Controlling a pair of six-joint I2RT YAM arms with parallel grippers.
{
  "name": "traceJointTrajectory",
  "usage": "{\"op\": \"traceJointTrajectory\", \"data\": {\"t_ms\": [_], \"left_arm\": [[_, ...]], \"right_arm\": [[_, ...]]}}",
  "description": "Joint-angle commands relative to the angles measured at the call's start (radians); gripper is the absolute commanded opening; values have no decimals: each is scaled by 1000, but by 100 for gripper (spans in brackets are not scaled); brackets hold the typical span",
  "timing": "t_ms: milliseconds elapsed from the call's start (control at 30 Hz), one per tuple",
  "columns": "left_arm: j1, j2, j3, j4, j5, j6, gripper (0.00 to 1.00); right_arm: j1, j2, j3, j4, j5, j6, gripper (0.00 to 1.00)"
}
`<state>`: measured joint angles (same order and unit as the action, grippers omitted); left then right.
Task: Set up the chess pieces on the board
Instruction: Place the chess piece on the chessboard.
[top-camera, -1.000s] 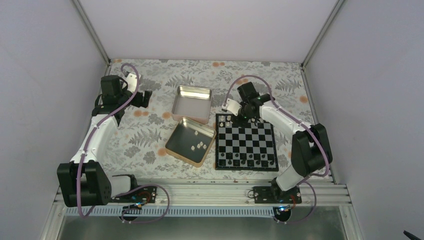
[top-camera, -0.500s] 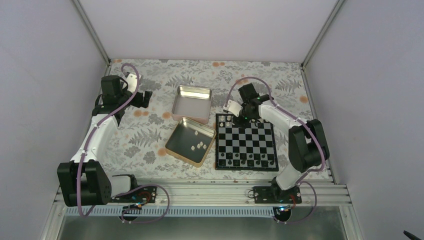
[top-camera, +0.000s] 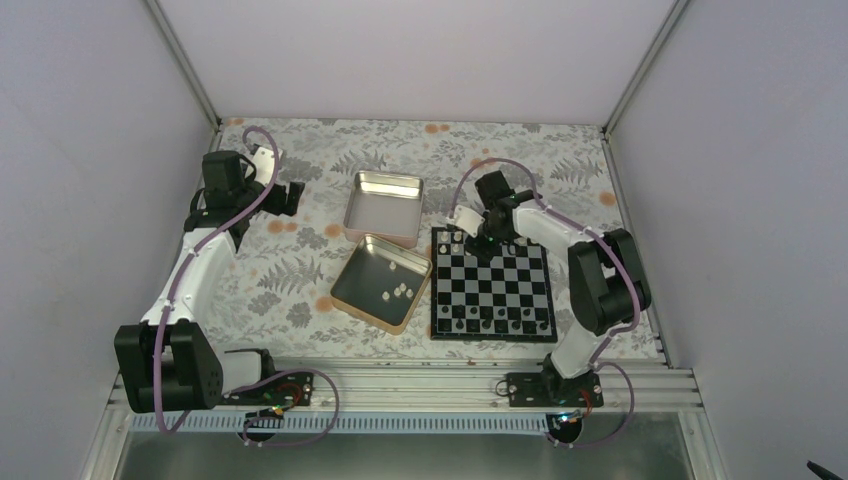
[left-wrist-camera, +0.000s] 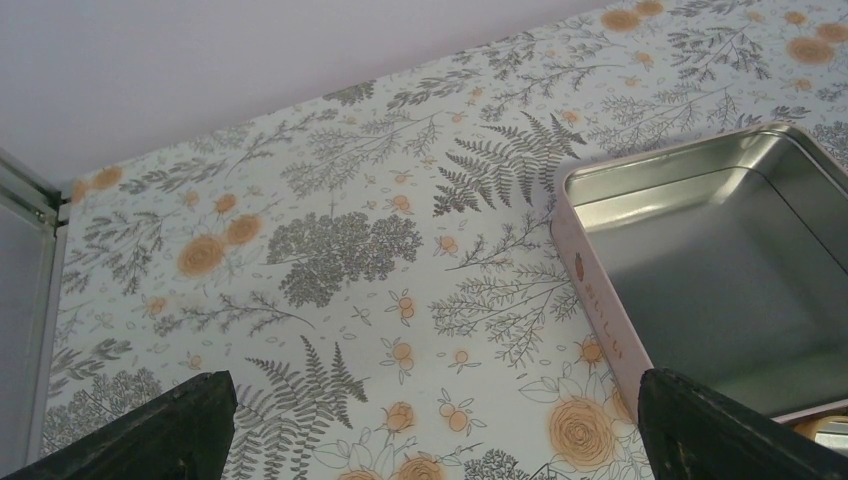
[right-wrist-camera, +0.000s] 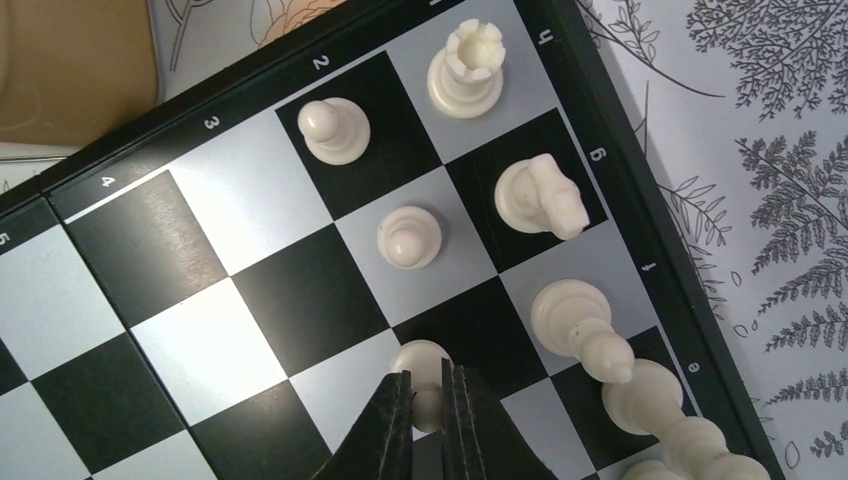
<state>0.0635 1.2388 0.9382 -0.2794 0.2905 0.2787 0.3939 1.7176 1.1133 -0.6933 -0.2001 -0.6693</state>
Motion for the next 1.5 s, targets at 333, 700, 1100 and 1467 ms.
{"op": "traceJointTrajectory", "data": {"t_ms": [333, 700, 1100, 1467], "left_arm": [[4, 4, 6, -4, 15, 10, 100], [4, 2, 5, -3, 13, 11, 100], [4, -2, 4, -4, 15, 11, 100], [4, -11, 5, -6, 25, 12, 100]], "right_arm": [[-26, 29, 2, 36, 13, -15, 7], [-30, 47, 23, 36, 17, -18, 8], [-32, 50, 37, 33, 15, -19, 24], [31, -101, 130, -80, 47, 25, 34]]}}
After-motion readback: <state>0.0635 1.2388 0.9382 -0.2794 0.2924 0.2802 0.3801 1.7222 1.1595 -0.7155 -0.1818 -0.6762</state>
